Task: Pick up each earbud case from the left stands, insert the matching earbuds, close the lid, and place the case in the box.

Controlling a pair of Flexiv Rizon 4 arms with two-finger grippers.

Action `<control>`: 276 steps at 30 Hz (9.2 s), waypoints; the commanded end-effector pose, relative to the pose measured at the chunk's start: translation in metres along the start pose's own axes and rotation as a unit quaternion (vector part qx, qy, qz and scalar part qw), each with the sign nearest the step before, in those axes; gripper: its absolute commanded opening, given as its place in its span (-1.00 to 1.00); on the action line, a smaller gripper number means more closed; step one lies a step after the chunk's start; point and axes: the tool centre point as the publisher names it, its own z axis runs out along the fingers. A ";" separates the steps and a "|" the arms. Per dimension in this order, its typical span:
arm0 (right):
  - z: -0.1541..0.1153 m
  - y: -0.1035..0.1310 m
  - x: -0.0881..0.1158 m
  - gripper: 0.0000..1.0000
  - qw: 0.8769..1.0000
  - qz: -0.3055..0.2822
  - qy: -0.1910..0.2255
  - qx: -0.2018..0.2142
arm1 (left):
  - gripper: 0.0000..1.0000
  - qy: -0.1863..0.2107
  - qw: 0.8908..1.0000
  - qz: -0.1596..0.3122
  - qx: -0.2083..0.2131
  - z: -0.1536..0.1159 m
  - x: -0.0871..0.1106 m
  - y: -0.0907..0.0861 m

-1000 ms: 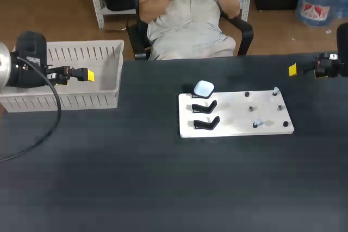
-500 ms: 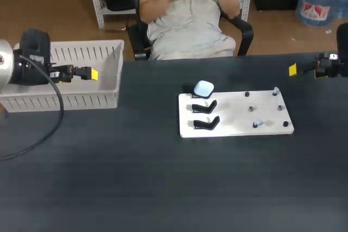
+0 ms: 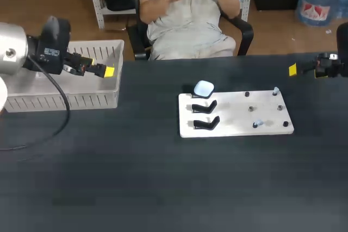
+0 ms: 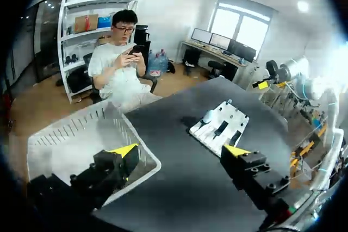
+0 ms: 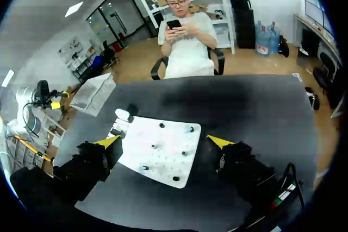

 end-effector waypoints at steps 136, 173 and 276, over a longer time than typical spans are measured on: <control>0.000 -0.001 0.000 1.00 1.000 -0.001 0.000 -0.001 | -0.21 0.001 0.912 0.276 0.304 0.277 -0.001 -0.087; 0.000 -0.001 0.000 1.00 1.000 -0.001 0.000 -0.001 | -1.00 -0.143 0.917 0.265 0.263 0.196 -0.029 -0.109; 0.079 0.203 0.029 1.00 0.989 -0.096 0.100 -0.043 | -1.00 -0.218 0.878 0.240 0.353 0.167 -0.025 -0.157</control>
